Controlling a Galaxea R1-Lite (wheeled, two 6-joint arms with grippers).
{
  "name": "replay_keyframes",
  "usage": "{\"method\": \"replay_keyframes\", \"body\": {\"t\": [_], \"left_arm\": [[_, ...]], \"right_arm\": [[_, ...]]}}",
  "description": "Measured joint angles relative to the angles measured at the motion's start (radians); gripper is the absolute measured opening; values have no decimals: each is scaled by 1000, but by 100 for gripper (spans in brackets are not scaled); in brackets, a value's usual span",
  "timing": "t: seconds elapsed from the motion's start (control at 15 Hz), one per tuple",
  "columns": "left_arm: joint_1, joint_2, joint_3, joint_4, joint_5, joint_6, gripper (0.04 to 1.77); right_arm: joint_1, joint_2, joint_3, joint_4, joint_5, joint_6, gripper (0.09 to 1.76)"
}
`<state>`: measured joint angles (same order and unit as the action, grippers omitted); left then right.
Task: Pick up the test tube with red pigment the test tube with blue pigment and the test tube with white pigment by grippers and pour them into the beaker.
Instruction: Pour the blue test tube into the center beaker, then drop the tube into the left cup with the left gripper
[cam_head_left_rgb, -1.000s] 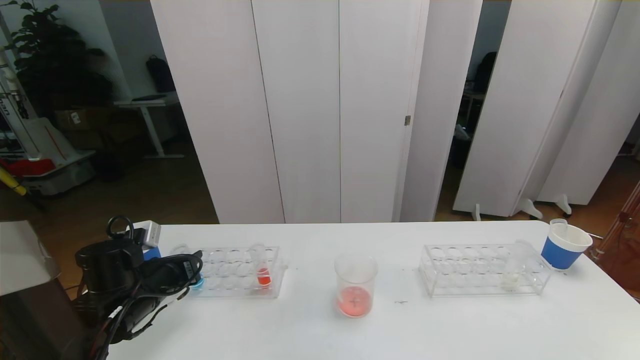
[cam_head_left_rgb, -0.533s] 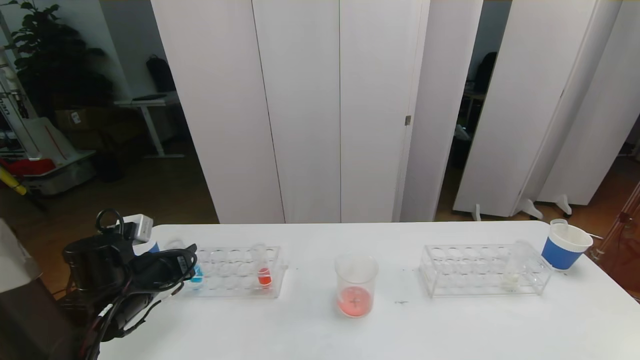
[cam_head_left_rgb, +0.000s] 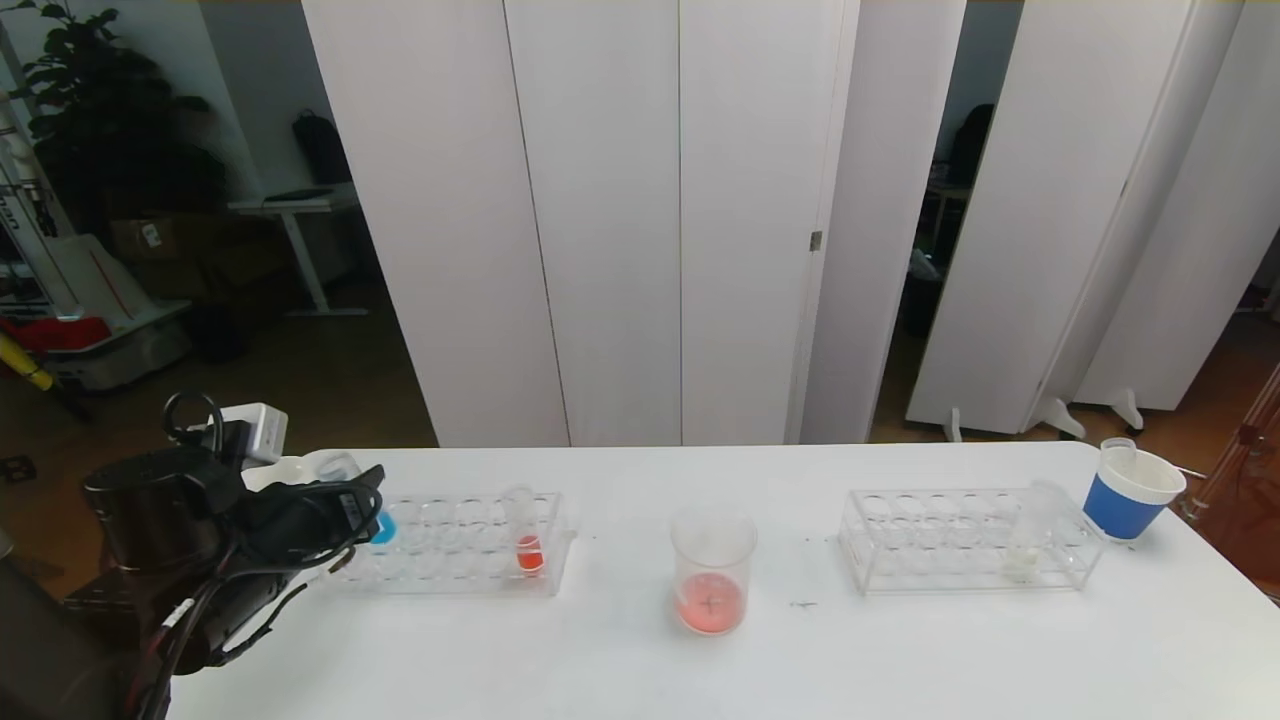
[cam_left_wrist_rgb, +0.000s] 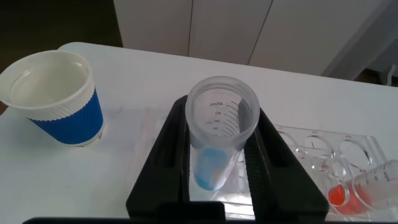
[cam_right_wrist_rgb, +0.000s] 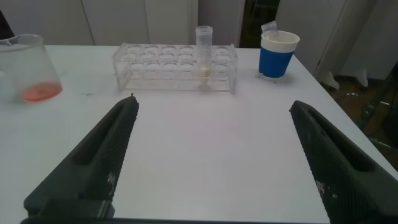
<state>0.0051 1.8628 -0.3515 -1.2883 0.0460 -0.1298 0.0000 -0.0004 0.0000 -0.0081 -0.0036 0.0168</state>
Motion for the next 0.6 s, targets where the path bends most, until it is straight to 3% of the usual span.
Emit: {"method": "replay_keyframes", "body": {"t": [0.33,0.6], "left_arm": [[-21,-119,-35,133,-17,5,59],[-33,-267,-91,334,-66,43,59]], "right_arm": [[0,0,0,0,0,0,175],[0,0,0,0,0,0,175]]}}
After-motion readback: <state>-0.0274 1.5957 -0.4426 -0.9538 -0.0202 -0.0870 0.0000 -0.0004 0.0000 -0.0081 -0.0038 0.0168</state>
